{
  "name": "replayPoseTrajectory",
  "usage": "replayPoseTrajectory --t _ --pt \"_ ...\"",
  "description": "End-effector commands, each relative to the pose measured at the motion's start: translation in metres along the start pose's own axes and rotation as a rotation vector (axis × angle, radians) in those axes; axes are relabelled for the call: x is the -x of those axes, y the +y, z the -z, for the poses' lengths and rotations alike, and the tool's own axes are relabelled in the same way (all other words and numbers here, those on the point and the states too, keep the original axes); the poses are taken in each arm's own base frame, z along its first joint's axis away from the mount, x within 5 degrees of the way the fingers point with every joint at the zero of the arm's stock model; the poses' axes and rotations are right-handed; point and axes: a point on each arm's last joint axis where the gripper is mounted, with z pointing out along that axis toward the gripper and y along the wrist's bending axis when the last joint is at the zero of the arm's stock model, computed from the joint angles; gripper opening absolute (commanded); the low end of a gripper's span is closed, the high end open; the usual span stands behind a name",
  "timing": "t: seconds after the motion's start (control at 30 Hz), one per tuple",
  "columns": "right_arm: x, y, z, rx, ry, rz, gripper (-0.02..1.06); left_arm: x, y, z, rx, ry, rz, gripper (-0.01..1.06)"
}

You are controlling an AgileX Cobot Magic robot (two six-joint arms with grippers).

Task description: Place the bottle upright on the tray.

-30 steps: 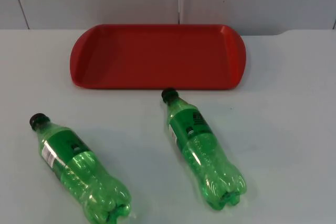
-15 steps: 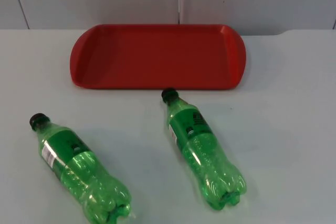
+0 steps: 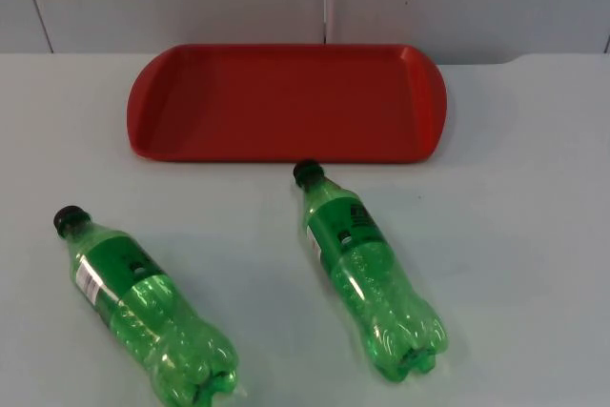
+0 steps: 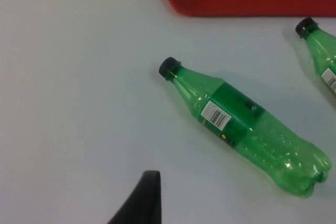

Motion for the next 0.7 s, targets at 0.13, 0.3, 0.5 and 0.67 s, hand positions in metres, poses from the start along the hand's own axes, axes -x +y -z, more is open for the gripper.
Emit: replayPoseTrajectory --t 0.13,0.3,0.5,0.67 --pt "0.000 0.000 0.000 0.000 -0.006 -0.006 0.84 0.012 -0.003 -0.008 -0.044 -0.023 0.041 1.05" --pt "0.000 0.000 0.000 0.000 -0.006 -0.006 0.84 0.016 -0.003 -0.014 -0.054 0.001 0.051 1.05" --pt "0.000 0.000 0.000 0.000 -0.006 -0.006 0.84 0.018 -0.002 -0.021 -0.051 0.040 0.055 1.05" --pt "0.000 0.000 0.000 0.000 -0.006 -0.006 0.84 0.022 -0.001 -0.027 -0.051 0.041 0.067 1.05"
